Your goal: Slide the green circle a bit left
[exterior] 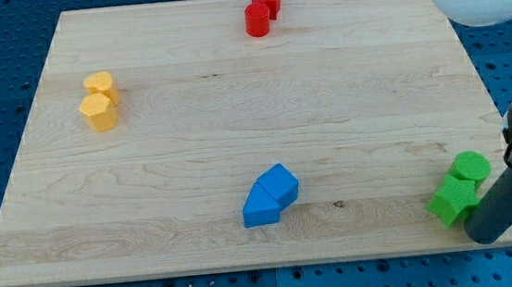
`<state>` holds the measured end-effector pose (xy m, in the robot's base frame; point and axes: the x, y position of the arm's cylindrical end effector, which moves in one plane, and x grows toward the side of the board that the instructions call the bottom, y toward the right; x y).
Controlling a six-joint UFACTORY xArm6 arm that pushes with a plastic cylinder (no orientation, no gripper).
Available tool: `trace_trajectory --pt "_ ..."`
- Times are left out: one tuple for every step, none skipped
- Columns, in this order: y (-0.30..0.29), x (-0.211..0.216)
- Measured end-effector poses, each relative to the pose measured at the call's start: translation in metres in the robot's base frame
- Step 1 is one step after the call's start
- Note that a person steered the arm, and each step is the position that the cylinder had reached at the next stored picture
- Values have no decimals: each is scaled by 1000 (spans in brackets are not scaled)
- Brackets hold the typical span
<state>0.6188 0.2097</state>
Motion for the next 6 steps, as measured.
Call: trace_trajectory --pt "-1 -1" --pt "39 -1" --pt "71 -17" --pt "69 -44" --pt "63 -45" --pt "31 -61"
